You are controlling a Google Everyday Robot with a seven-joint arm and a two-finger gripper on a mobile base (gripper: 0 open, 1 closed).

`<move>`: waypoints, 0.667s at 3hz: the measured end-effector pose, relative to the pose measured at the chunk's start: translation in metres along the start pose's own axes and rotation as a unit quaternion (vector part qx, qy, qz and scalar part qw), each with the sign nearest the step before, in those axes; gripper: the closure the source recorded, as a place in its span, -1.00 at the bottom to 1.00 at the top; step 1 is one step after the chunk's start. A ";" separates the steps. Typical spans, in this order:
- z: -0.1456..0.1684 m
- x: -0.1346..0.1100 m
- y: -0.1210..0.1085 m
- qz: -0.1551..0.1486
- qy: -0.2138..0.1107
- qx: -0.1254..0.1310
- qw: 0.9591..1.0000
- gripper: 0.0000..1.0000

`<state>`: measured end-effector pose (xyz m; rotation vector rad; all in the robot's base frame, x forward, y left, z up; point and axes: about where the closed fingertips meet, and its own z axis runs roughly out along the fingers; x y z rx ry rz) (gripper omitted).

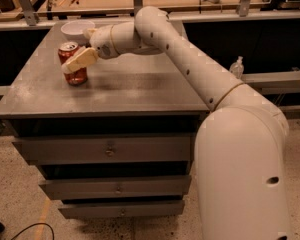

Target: Knock coke can over

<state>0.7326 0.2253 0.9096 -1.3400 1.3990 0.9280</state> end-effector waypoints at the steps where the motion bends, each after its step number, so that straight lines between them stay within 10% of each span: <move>1: 0.011 0.020 0.015 0.020 -0.011 -0.017 1.000 -0.67; 2: 0.010 0.035 0.028 0.029 -0.020 -0.021 0.999 -0.19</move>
Offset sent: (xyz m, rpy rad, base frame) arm -0.0352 -0.0109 -0.0557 0.0697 0.0771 0.0203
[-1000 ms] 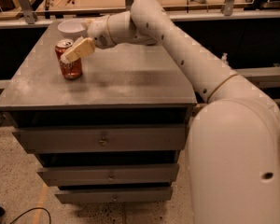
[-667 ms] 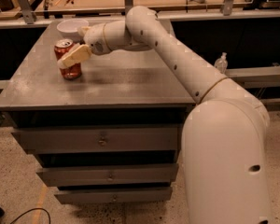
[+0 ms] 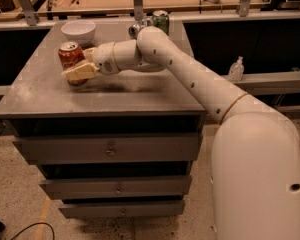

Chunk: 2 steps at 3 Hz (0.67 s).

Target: Knock coke can over

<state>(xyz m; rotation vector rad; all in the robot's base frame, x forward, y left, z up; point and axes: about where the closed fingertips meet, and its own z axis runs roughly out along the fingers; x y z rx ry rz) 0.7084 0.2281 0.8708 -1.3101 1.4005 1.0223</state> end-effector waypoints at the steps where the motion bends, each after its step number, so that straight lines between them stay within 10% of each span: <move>1: -0.024 -0.006 0.000 -0.013 0.015 0.024 1.000 0.27; 2: -0.048 -0.037 0.005 -0.045 0.079 0.045 0.995 0.73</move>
Offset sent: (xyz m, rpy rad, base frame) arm -0.0002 -0.1054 0.1013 -0.4298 -0.1415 -0.2000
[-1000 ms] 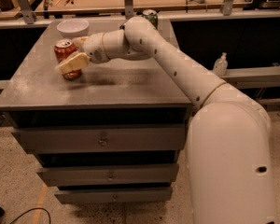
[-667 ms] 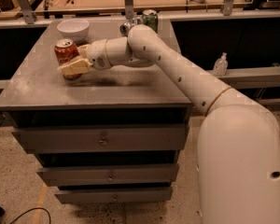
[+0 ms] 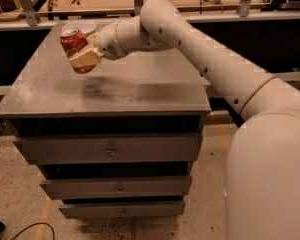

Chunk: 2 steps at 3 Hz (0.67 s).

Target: Knock coke can over

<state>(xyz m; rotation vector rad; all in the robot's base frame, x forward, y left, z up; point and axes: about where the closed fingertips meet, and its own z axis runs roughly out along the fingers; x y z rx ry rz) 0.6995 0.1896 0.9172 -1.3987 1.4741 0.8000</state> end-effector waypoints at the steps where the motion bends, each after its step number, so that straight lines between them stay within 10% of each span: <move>1: -0.029 -0.037 -0.013 -0.027 0.096 0.029 0.995 1.00; 2: -0.024 -0.048 -0.031 -0.034 0.184 0.039 0.982 1.00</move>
Offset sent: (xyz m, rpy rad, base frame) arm -0.0012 -0.0981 0.0199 -0.9543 0.2154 0.0290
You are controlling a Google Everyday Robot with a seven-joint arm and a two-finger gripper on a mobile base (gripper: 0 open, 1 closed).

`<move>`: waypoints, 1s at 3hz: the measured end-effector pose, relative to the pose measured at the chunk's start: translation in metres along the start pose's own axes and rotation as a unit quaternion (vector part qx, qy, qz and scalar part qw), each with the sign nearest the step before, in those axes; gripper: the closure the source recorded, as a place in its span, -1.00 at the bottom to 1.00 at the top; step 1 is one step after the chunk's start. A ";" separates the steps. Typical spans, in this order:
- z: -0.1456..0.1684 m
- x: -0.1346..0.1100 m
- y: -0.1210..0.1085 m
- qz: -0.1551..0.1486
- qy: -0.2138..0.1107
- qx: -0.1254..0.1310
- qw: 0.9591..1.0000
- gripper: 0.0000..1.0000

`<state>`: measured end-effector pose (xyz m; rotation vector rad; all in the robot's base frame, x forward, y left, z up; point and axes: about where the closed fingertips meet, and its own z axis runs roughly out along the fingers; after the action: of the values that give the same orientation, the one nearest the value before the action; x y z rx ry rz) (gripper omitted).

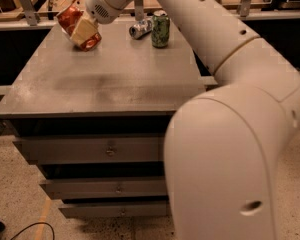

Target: Knock coke can over

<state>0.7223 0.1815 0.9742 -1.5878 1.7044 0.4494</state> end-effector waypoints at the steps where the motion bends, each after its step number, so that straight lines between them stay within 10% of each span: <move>1: 0.011 0.041 -0.002 0.010 0.094 -0.027 0.995 1.00; 3: 0.014 0.122 0.034 0.050 0.236 -0.115 0.964 0.65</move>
Offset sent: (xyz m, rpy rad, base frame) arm -0.0406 -0.0983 -0.1318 -0.5631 0.4755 0.0608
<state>0.7001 0.1121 0.8695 -1.8913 2.1605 0.3436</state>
